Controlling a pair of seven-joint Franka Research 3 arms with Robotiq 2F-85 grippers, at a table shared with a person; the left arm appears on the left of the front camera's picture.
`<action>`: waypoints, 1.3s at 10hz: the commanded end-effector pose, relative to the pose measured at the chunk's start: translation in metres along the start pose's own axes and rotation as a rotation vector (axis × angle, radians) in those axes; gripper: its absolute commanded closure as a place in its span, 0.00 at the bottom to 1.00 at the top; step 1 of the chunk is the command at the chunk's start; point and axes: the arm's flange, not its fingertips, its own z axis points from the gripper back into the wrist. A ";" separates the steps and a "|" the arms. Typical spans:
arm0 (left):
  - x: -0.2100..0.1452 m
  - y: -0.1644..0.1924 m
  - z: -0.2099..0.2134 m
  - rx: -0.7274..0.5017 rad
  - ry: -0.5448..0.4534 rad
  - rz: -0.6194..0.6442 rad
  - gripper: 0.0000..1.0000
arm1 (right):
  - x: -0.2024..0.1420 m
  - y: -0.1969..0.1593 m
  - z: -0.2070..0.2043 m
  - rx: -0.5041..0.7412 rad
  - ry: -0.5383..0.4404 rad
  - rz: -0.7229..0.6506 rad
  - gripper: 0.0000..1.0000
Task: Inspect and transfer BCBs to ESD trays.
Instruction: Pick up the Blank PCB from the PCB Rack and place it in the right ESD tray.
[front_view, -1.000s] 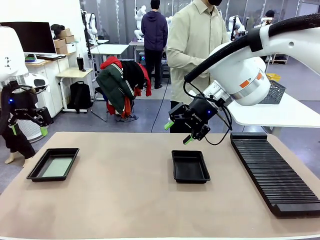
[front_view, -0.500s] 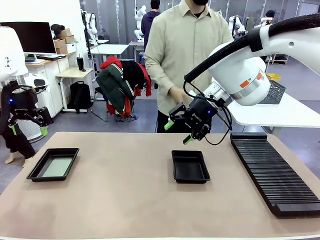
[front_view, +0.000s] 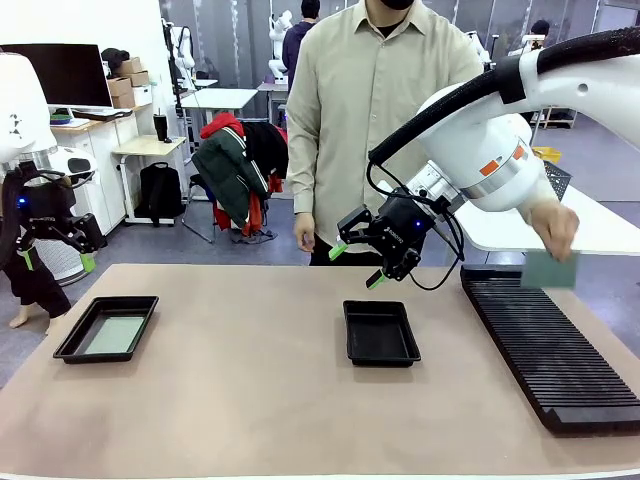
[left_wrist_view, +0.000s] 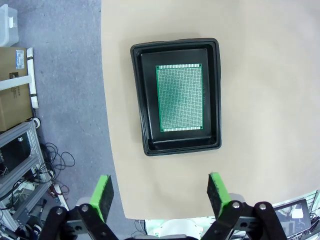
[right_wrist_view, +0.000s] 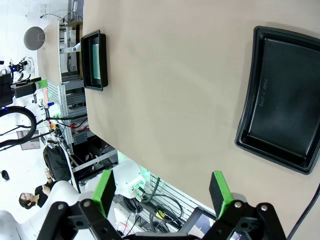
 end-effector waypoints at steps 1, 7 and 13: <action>-0.001 0.000 -0.004 0.000 -0.005 -0.004 0.00 | 0.001 0.001 -0.001 -0.009 -0.004 -0.007 0.00; -0.001 0.000 -0.004 0.000 -0.005 -0.004 0.00 | 0.001 0.001 -0.001 -0.009 -0.004 -0.007 0.00; -0.001 0.000 -0.004 0.000 -0.005 -0.004 0.00 | 0.001 0.001 -0.001 -0.009 -0.004 -0.007 0.00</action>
